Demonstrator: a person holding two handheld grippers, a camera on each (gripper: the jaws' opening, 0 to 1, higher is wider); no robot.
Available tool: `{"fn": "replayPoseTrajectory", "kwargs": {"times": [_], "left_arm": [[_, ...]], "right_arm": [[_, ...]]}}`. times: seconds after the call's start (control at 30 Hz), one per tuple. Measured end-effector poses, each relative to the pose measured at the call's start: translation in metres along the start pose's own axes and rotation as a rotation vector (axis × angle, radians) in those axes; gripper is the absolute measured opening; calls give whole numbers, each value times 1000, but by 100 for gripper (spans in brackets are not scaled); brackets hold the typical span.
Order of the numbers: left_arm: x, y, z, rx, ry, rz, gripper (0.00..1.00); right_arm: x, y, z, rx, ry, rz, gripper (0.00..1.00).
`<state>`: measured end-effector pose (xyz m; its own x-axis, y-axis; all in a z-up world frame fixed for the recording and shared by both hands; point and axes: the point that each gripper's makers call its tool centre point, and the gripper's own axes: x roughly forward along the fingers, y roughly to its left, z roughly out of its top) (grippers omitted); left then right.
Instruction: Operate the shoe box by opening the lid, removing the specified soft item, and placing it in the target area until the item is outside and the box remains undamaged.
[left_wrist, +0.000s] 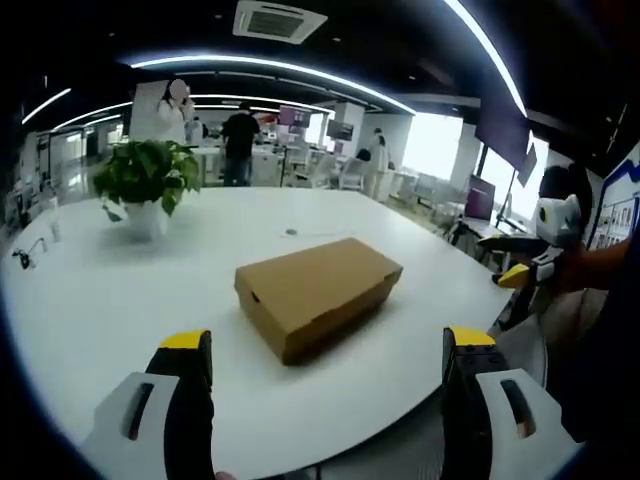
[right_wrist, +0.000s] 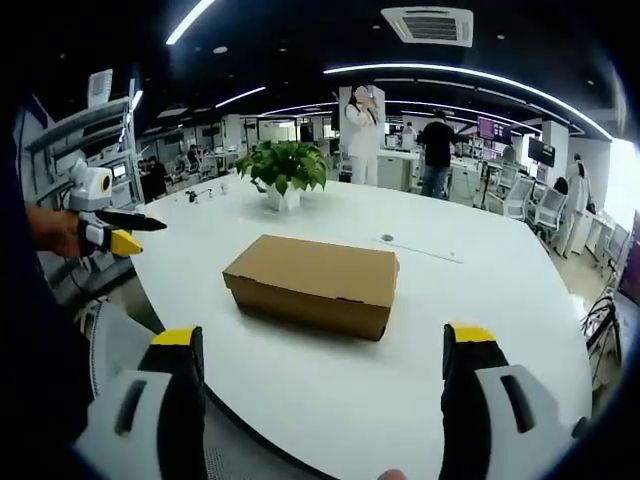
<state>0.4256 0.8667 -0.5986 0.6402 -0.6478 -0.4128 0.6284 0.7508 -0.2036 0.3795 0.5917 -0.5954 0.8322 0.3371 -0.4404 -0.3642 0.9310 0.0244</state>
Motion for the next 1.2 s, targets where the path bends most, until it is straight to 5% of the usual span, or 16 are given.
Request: {"fn": "replayPoseTrajectory", "kwargs": {"times": [1.2], "left_arm": [[-3,-3,-3,-3,2,-2,97]], "right_arm": [[-3,5,-3,5,4,5,92]]}}
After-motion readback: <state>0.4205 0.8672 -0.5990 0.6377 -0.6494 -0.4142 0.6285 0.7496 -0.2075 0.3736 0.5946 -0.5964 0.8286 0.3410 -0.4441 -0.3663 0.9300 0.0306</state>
